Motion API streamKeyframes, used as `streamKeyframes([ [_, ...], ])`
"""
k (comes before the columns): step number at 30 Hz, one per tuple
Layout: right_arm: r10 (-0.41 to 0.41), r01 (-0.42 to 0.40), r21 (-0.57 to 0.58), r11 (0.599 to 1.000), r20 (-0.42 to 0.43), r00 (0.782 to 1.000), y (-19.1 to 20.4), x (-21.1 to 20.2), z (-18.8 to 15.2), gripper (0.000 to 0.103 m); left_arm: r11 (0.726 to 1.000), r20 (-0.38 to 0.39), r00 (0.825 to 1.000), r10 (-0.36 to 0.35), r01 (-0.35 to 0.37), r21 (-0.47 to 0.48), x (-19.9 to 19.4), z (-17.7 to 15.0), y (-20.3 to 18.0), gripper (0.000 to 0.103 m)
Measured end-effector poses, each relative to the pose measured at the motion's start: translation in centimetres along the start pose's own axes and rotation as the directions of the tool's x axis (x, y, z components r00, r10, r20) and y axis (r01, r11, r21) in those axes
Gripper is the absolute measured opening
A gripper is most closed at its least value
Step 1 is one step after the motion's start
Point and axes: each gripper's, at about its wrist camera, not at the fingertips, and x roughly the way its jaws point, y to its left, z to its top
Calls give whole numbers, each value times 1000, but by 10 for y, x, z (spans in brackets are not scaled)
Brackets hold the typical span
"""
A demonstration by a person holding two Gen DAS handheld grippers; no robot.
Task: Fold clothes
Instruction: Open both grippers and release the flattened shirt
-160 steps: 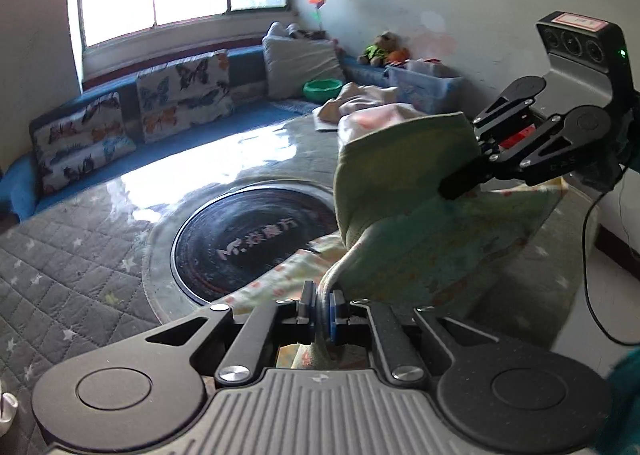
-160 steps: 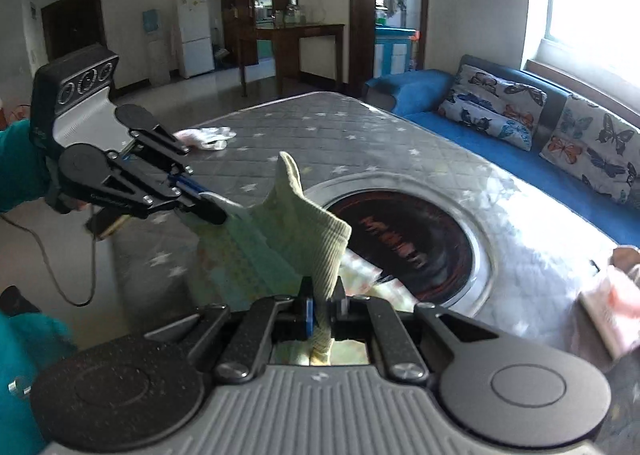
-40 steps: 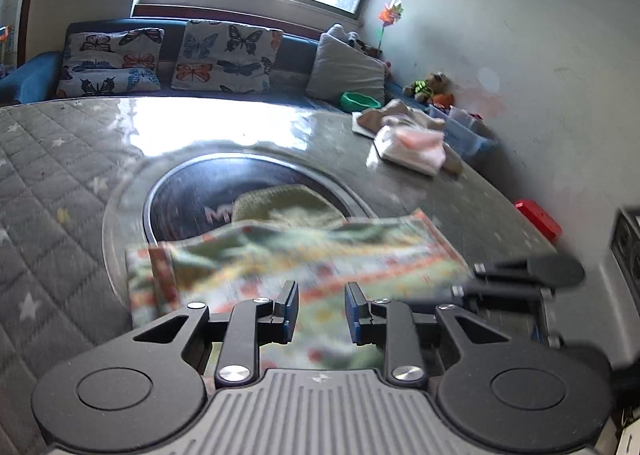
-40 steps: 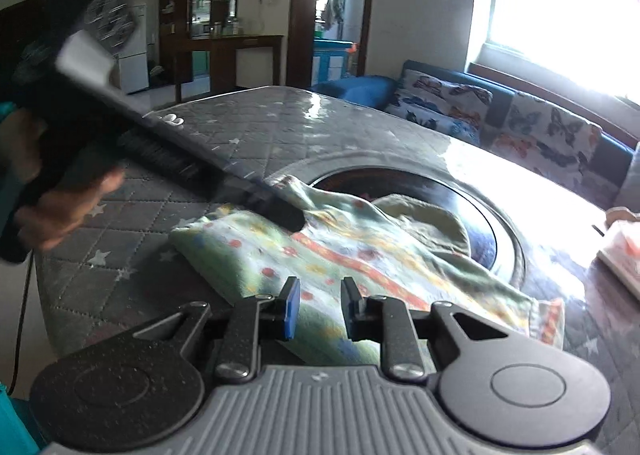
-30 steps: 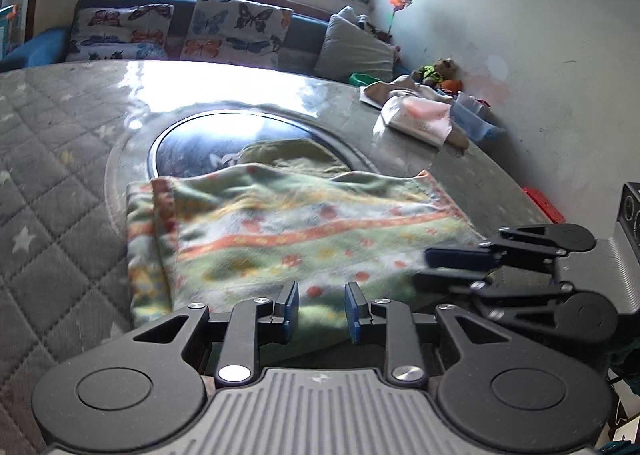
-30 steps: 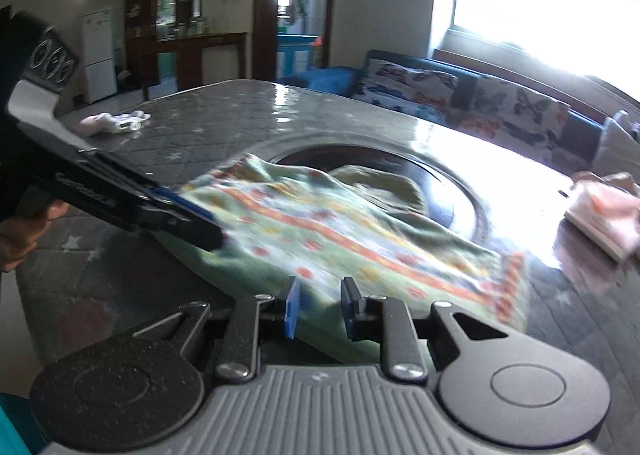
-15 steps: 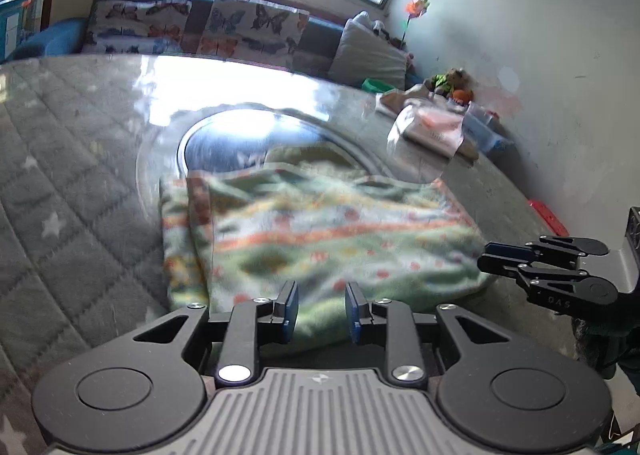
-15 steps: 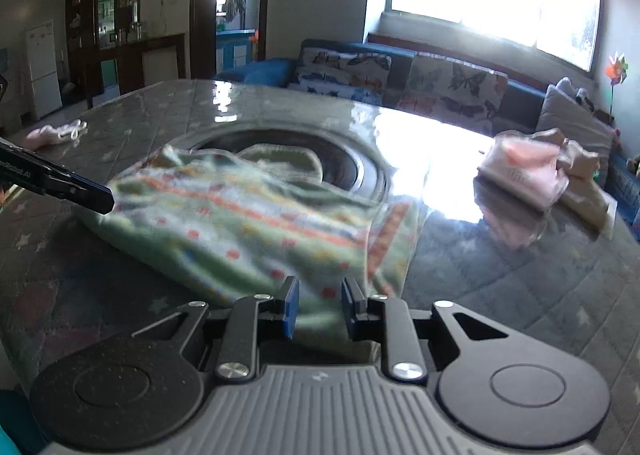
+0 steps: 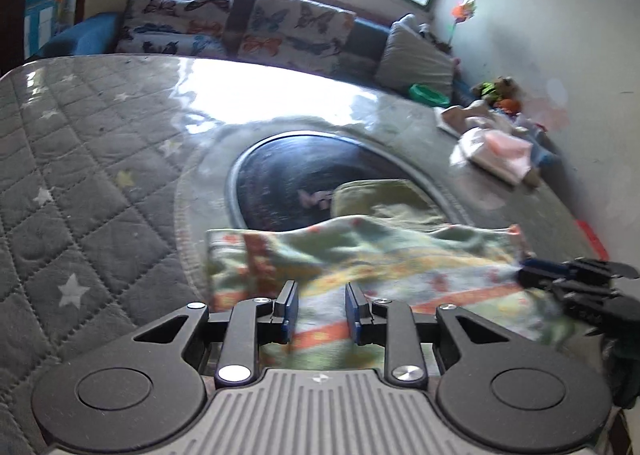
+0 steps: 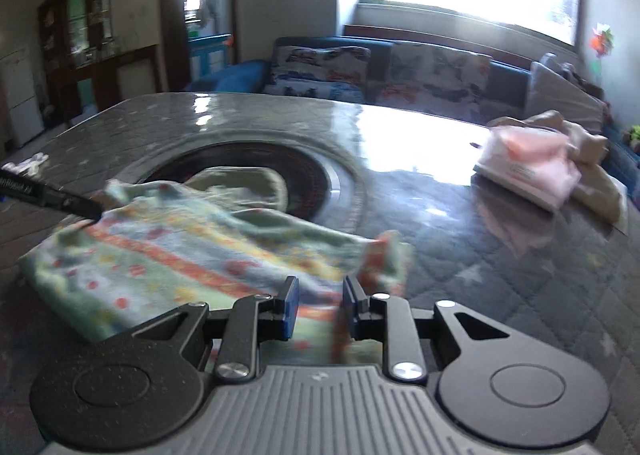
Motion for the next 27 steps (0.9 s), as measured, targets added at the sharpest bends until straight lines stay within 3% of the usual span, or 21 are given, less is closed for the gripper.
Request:
streamKeyframes([
  [6, -3, 2, 30, 1000, 24, 1000, -12, 1, 13, 24, 1000, 11, 1000, -27, 27, 8, -1, 7, -4, 29],
  [16, -22, 23, 104, 994, -10, 1000, -26, 27, 15, 23, 1000, -16, 1000, -19, 19, -20, 14, 14, 6, 30],
  [21, -6, 6, 76, 997, -4, 1000, -21, 29, 23, 24, 1000, -5, 1000, -11, 11, -1, 16, 19, 0, 31],
  [27, -20, 20, 76, 997, -11, 1000, -22, 34, 22, 27, 998, -8, 1000, -11, 10, -58, 20, 22, 12, 31],
])
